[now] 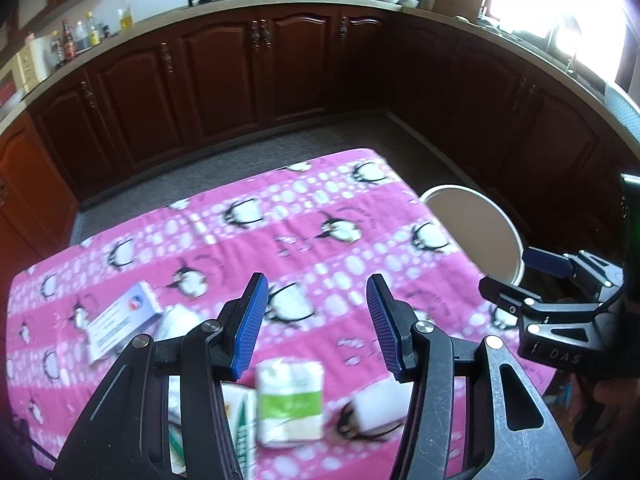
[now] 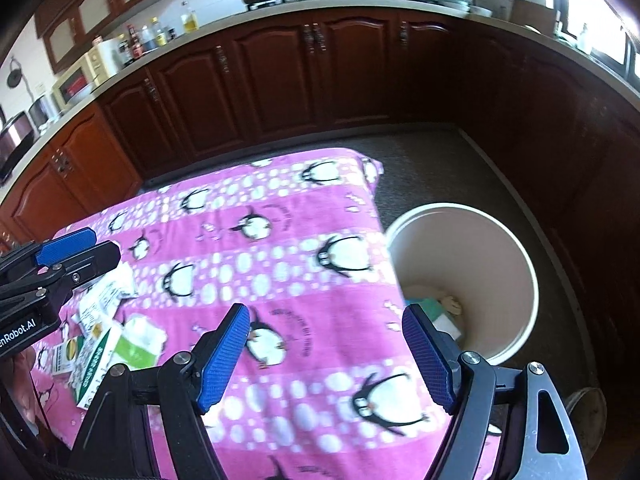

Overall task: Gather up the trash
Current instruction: 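Move both tools back over the table toward the remaining trash, then grasp the foil snack packet with the left tool while the right tool grasps another white sponge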

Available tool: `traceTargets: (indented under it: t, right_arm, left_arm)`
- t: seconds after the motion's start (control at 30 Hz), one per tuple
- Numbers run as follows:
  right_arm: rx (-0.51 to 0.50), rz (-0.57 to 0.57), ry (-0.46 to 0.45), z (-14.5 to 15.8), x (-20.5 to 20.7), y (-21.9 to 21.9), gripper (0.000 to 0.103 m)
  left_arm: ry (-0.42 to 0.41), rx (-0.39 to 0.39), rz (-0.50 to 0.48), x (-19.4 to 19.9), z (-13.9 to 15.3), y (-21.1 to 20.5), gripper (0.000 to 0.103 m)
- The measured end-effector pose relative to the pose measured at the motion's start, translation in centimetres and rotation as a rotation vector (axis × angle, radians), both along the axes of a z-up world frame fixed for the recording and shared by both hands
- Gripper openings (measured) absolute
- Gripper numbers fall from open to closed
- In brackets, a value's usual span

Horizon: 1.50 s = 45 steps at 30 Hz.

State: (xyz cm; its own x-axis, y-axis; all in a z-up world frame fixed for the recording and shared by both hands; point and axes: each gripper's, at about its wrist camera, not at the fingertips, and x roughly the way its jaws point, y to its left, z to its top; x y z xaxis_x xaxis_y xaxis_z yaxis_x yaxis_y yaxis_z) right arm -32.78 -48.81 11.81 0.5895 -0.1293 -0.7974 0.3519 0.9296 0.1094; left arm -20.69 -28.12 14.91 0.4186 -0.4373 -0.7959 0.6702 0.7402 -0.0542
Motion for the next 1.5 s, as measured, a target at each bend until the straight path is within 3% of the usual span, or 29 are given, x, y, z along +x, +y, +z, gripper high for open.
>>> traceTargets:
  t: [0.4,0.77,1.03,1.27,1.33,1.37,1.4,1.5]
  right_arm:
    - [-0.007,0.113,0.014,-0.2,1.3,5.2,0.076]
    - [0.019,0.199,0.064,-1.6,1.5,8.4,0.076]
    - [0.071,0.212,0.158,-5.1,1.6,9.3,0.077]
    - [0.078,0.258,0.175,-6.1,2.0,10.5,0.077]
    - [0.090,0.268,0.172,-6.4,2.1,10.6,0.071]
    - [0.104,0.271,0.169,-6.5,2.1,10.5,0.058]
    - [0.116,0.274,0.170,-6.7,2.2,10.5,0.054]
    - [0.101,0.287,0.151,-6.4,2.1,10.6,0.049]
  left_arm:
    - [0.037,0.000,0.085,0.8,-0.8,7.6,0.050]
    - [0.143,-0.010,0.144,2.2,-2.0,13.9,0.050]
    - [0.173,0.005,0.109,1.3,-3.0,13.7,0.050]
    - [0.196,0.013,0.132,2.3,-3.4,14.0,0.050]
    - [0.207,0.021,0.144,2.8,-3.8,14.2,0.050]
    - [0.212,0.027,0.152,3.1,-4.1,14.3,0.050]
    - [0.221,0.033,0.158,3.4,-4.4,14.4,0.050]
    - [0.255,0.048,0.147,4.4,-5.6,14.0,0.050]
